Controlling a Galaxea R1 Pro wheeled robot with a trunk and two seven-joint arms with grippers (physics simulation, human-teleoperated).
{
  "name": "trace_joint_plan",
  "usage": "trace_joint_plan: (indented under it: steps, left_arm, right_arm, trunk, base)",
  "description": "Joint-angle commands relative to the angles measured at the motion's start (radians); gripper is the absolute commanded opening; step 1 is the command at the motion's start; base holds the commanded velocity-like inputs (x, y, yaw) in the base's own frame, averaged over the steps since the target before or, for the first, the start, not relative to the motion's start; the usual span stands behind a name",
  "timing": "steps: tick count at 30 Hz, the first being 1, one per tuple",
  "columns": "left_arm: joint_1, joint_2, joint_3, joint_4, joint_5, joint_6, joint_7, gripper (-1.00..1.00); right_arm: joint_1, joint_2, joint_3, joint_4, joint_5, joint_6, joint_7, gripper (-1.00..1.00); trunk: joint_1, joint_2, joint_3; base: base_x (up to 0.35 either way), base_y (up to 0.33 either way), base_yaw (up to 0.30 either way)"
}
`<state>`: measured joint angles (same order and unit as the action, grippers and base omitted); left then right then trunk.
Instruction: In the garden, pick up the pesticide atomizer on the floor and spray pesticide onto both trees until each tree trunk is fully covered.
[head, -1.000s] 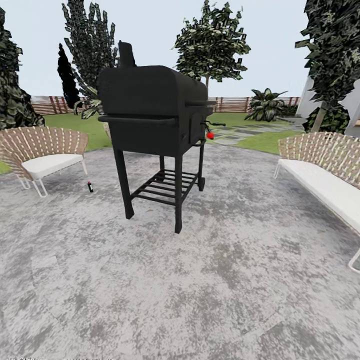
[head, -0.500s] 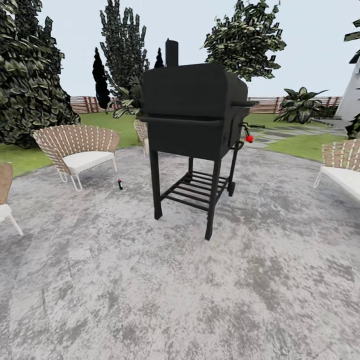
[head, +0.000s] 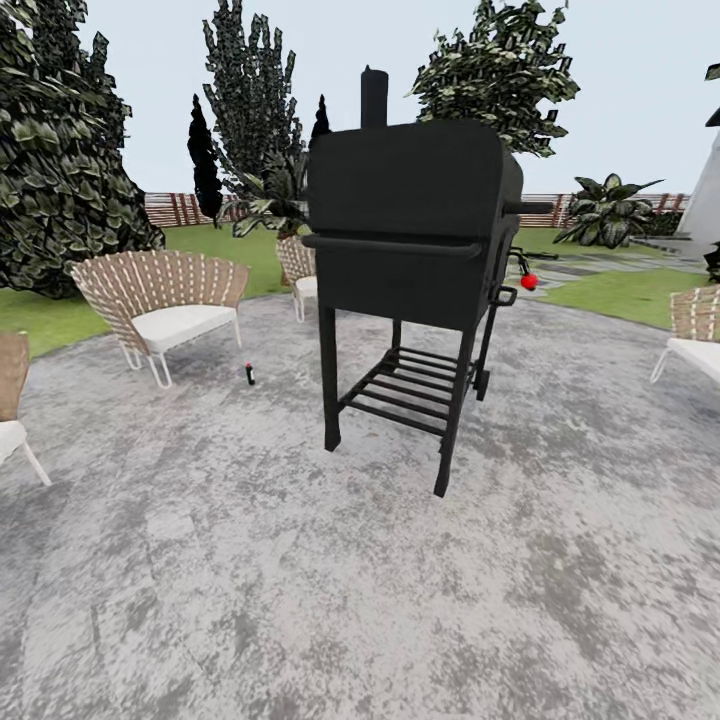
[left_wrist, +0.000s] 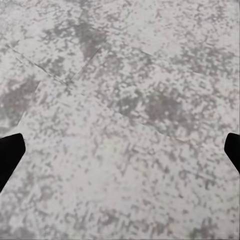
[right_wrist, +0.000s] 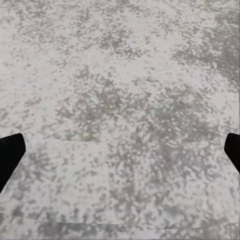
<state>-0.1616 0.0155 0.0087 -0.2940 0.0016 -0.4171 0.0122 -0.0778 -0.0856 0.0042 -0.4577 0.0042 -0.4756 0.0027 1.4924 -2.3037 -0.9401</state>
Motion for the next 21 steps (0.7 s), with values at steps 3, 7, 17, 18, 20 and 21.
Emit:
trace_joint_plan:
  steps: [3,7,17,18,20,21]
  left_arm:
    - [-0.001,0.0,0.0,0.001,0.0,-0.003,0.001,1.0]
    - [0.0,0.0,0.001,0.001,0.0,-0.003,0.001,1.0]
    - [-0.001,0.0,0.001,0.001,0.0,-0.003,0.002,1.0]
    - [-0.001,0.0,0.001,0.001,0.0,-0.003,0.002,1.0]
    - [-0.001,0.0,0.001,0.001,0.0,-0.003,0.002,1.0]
    - [-0.001,0.0,0.001,0.001,0.0,-0.003,0.002,1.0]
  right_arm:
    - [0.0,0.0,0.0,0.0,0.001,-0.003,0.0,1.0]
    - [0.0,0.0,0.0,0.001,0.001,-0.003,0.0,1.0]
    - [0.0,0.0,0.0,0.001,0.0,-0.003,0.0,1.0]
    - [0.0,0.0,-0.001,0.001,0.0,-0.003,0.0,1.0]
    - [0.0,0.0,-0.002,0.001,0.0,-0.003,-0.001,1.0]
    - [0.0,0.0,-0.002,0.001,0.0,-0.003,-0.001,1.0]
  trunk:
    - [0.0,0.0,-0.001]
    - [0.0,0.0,-0.001]
    - [0.0,0.0,-0.001]
    - [0.0,0.0,-0.001]
    - [0.0,0.0,-0.001]
    - [0.0,0.0,-0.001]
  base:
    - [0.234,0.238,0.0]
    - [0.235,0.236,0.0]
    - [0.236,0.232,0.0]
    - [0.237,0.232,0.0]
    - [0.237,0.232,0.0]
    - [0.237,0.232,0.0]
